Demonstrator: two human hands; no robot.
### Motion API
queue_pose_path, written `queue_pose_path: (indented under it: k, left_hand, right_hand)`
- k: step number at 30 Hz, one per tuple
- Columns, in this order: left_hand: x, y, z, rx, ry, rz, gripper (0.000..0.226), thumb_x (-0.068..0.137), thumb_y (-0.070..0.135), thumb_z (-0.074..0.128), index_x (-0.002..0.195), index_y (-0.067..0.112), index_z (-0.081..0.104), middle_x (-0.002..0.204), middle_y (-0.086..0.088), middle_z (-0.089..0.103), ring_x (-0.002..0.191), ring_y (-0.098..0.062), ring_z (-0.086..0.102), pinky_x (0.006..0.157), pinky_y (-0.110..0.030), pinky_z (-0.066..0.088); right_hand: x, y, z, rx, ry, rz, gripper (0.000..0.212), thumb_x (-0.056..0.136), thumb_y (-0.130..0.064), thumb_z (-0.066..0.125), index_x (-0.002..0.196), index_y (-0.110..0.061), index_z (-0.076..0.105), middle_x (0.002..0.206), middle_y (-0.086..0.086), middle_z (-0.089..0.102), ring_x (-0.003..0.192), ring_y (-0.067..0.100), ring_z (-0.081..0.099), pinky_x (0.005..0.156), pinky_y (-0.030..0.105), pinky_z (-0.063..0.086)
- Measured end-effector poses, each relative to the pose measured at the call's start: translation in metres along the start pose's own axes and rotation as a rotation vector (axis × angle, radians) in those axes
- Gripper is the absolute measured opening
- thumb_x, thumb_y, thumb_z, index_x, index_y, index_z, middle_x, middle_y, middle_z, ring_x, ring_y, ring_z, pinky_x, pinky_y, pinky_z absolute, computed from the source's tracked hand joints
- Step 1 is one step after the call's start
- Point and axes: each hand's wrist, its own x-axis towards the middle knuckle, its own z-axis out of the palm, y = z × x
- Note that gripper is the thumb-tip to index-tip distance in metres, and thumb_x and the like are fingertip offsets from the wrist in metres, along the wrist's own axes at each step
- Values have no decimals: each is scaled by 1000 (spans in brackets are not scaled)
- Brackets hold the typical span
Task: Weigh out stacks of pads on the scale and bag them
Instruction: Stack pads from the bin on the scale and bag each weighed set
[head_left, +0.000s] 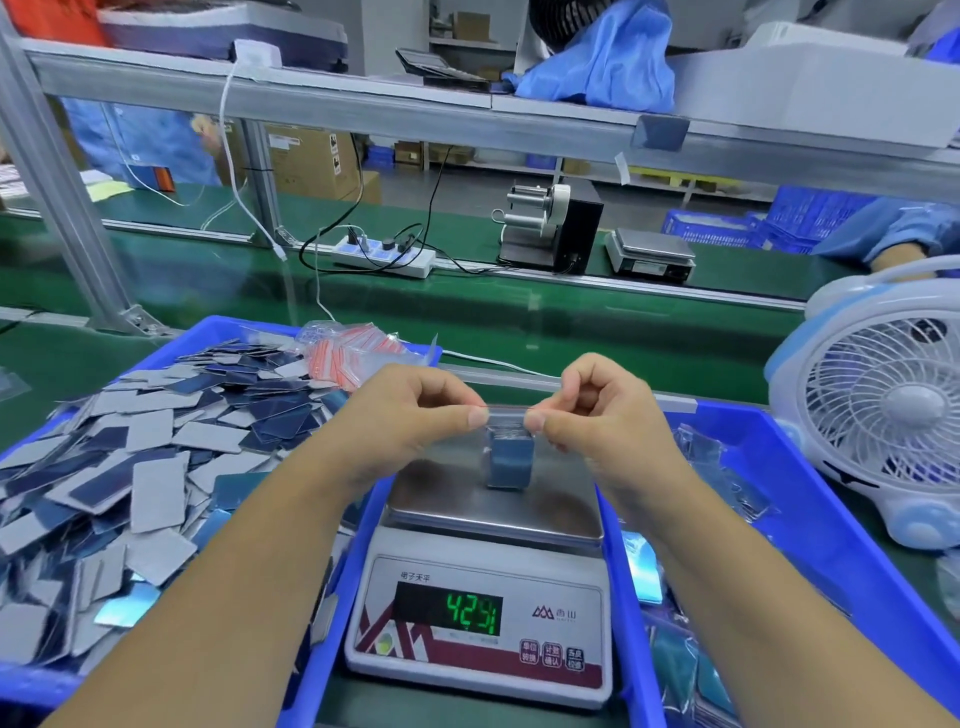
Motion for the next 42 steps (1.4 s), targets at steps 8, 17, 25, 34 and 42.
queue_pose_path:
  k: [8, 17, 25, 34, 42]
  left_hand:
    - [10, 7, 10, 211, 73, -57, 13, 86, 25, 77, 74, 28, 76, 71, 10, 70, 66, -1, 58, 64, -17, 48]
    - [12, 8, 28, 381, 2, -224, 15, 93, 30, 63, 107, 26, 61, 74, 4, 73, 82, -20, 73, 83, -42, 60]
    - [13, 11, 43, 685, 44, -181, 19, 90, 30, 57, 76, 29, 70, 77, 13, 70, 81, -12, 63, 68, -26, 46]
    - [6, 8, -4, 683, 111, -163, 16, 93, 28, 57, 82, 28, 69, 62, 18, 59, 51, 3, 53, 40, -11, 34]
    - [1, -16, -22, 613, 84, -196, 9, 93, 32, 60, 87, 35, 66, 57, 13, 51, 43, 2, 48, 50, -23, 32]
  right_hand:
    - [4, 6, -7, 4, 50, 114, 33, 74, 4, 76, 70, -22, 56, 57, -3, 58, 50, 12, 52, 50, 21, 44]
    - [9, 8, -4, -314, 209, 94, 31, 76, -4, 73, 67, -27, 54, 65, -4, 52, 62, 14, 50, 69, 51, 55]
    - [19, -1, -2, -619, 181, 176, 22, 80, -5, 66, 71, -24, 59, 70, -8, 64, 72, 20, 64, 75, 45, 59]
    - [12, -1, -7, -971, 52, 94, 17, 86, -21, 60, 80, -37, 57, 86, -20, 61, 80, 4, 55, 60, 14, 35]
    - [5, 14, -8, -1016, 85, 93, 13, 87, -23, 58, 75, -27, 60, 64, -13, 58, 65, 1, 51, 55, 19, 34]
